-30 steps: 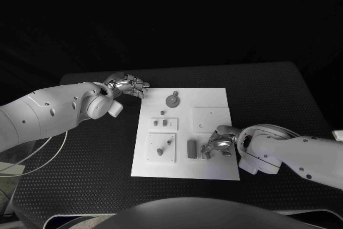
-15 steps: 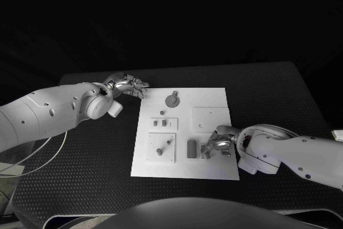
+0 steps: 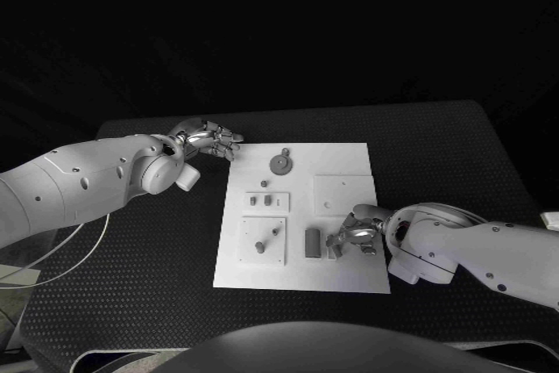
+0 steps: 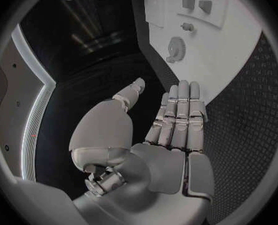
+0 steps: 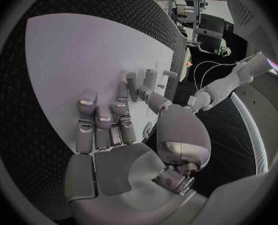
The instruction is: Assemble the parts on the task board
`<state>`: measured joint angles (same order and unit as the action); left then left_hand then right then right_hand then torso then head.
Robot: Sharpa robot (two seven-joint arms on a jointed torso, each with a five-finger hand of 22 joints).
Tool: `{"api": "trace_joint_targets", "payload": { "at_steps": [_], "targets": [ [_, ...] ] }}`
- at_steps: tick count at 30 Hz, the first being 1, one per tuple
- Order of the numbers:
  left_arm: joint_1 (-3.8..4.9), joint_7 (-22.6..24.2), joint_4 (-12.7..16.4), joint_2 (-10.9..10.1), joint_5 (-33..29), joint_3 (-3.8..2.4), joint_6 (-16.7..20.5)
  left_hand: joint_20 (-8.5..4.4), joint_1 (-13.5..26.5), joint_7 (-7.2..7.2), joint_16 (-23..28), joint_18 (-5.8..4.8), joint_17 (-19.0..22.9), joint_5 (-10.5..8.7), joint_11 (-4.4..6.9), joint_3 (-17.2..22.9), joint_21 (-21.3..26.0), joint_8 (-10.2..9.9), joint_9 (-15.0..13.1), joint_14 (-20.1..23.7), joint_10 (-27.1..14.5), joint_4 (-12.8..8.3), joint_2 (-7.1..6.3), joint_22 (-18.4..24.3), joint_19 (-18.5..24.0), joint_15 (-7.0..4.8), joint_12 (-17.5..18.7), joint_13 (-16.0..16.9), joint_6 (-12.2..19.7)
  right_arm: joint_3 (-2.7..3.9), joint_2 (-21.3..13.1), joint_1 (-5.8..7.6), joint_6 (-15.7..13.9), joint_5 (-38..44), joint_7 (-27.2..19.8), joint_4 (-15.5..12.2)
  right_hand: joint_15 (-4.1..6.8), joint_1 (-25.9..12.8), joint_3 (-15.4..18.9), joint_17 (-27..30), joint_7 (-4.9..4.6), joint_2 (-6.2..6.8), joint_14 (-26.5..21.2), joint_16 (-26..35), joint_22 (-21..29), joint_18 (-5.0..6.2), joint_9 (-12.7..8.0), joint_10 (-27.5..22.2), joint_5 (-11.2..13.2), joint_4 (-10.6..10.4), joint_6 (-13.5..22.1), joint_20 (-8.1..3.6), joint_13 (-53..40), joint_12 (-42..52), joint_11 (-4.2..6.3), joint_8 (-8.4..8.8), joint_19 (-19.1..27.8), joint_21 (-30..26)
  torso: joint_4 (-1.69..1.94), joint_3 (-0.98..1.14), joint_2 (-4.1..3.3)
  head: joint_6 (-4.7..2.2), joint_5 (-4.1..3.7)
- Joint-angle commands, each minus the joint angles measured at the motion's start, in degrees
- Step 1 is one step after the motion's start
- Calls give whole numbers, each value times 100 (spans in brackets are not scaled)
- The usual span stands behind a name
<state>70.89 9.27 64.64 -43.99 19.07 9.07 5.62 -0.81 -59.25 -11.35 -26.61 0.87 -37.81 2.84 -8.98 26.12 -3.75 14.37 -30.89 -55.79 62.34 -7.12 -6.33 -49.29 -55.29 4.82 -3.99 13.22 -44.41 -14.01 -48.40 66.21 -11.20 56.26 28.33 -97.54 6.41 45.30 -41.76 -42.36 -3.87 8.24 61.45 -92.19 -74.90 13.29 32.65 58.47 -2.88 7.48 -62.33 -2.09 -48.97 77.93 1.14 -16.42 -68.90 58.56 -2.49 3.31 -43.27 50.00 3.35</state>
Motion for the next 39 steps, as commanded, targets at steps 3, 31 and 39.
{"api": "trace_joint_targets", "payload": {
  "at_steps": [3,31,39],
  "targets": [
    [1,40,9,5,19,-2,-79,9,-23,-74,26,40,-10,12,22,-12,-34,34,-5,-39,-11,39,-18,6,43,12,-10,-9,21,-19,38,-36,156,-134,-106,-22,42,-88,-4,-9,-106,35,26,38,-36,171,3,23,-18,-77,79,-22,-10,-38,13,2,-28,-16,-1,0,0,0,2],
    [1,37,7,9,22,0,-79,9,-27,-74,33,40,-17,11,22,-15,-34,37,-4,-41,-10,41,-18,7,44,12,-9,-9,21,-19,26,-36,364,-141,-196,-25,68,-497,56,-45,-54,-332,28,45,-84,171,-7,43,-18,109,-28,-18,-77,-70,61,-99,14,15,-1,0,1,0,-10],
    [1,35,8,4,22,1,-74,9,-28,-74,35,40,-19,11,22,-16,-34,38,-4,-41,-10,42,-18,7,44,12,-9,-9,22,-19,3,-36,389,-112,-220,14,76,-532,-4,-45,-53,-139,33,55,-72,171,-22,51,-18,115,-22,-29,-83,-85,63,-100,1,6,-3,0,0,0,-8]
  ]
}}
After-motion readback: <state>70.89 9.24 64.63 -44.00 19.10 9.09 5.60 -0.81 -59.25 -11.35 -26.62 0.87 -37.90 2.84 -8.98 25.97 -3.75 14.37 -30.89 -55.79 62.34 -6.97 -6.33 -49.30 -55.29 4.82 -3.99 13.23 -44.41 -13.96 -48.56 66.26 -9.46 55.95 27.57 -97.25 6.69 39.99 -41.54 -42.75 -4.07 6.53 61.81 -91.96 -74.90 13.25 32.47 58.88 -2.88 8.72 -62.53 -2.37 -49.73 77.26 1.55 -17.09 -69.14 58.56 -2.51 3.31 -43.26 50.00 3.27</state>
